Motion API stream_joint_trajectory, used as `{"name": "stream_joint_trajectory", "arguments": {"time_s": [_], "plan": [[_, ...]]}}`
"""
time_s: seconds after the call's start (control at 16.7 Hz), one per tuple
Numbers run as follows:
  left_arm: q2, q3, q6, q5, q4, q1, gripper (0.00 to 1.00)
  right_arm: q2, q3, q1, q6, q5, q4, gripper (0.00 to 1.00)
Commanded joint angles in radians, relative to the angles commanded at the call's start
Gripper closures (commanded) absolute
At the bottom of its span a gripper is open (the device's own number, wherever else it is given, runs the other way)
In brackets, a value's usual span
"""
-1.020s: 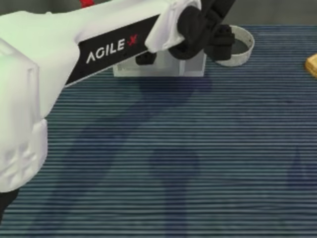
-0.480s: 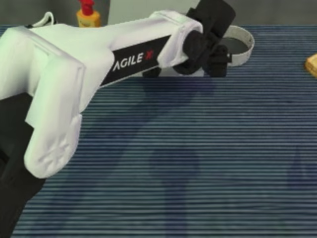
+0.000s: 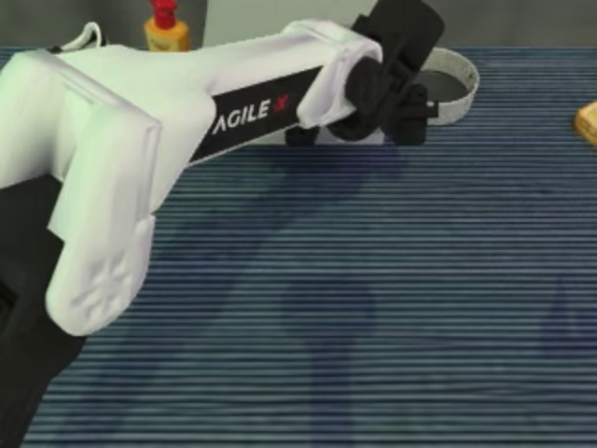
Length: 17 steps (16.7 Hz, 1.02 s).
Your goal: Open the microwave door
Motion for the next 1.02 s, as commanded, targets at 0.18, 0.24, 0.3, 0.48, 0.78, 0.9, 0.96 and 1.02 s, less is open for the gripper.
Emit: {"name": "stream_joint_trajectory", "arguments": {"time_s": [0.18,0.24,0.3,0.48,0.78,0.9,0.96,1.02], "plan": [[0.000,0.000,0.000,0.000,0.000,0.000,0.75,0.000,0.000,0.000,0.000,0.000,0.000,0.00],[0.000,0.000,0.000,0.000,0.000,0.000,0.83,0.000,0.000,0.000,0.000,0.000,0.000,0.00],[0.000,0.000,0.000,0.000,0.000,0.000,0.90,0.000,0.000,0.000,0.000,0.000,0.000,0.00],[0.000,0.000,0.000,0.000,0.000,0.000,1.00,0.000,0.000,0.000,0.000,0.000,0.000,0.00],[0.000,0.000,0.000,0.000,0.000,0.000,1.00,0.000,0.000,0.000,0.000,0.000,0.000,0.00],[-0.026,-0.055,-0.002,0.010,-0.007,-0.038,1.00,0.000,0.000,0.000,0.000,0.000,0.000,0.00],[-0.028,-0.059,-0.002,0.007,-0.004,-0.039,1.00,0.000,0.000,0.000,0.000,0.000,0.000,0.00],[-0.038,-0.073,-0.004,-0.001,0.004,-0.037,1.00,0.000,0.000,0.000,0.000,0.000,0.000,0.00]]}}
